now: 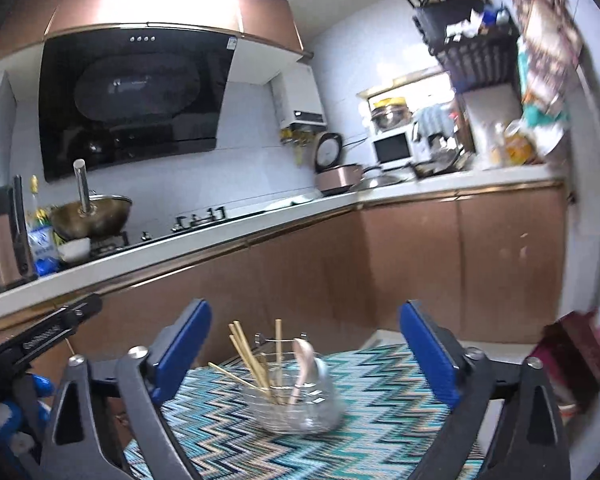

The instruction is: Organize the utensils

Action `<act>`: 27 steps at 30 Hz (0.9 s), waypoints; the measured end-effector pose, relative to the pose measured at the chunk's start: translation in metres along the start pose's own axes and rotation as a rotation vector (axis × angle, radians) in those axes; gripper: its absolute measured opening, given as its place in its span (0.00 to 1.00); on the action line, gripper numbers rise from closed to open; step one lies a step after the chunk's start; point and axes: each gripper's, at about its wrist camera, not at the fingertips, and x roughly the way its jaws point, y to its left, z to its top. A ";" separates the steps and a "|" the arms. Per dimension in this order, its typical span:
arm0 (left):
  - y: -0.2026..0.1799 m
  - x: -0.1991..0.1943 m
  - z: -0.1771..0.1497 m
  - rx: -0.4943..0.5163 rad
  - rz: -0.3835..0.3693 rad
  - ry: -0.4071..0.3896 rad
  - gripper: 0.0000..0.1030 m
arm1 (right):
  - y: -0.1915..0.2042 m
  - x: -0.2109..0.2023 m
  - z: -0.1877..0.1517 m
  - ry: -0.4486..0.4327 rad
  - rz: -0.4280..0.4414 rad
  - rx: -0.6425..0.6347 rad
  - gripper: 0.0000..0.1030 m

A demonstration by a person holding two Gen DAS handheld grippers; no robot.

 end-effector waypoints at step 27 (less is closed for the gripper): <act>0.007 -0.124 -0.005 0.134 0.182 -0.078 0.73 | 0.003 -0.126 0.015 -0.115 -0.152 -0.084 1.00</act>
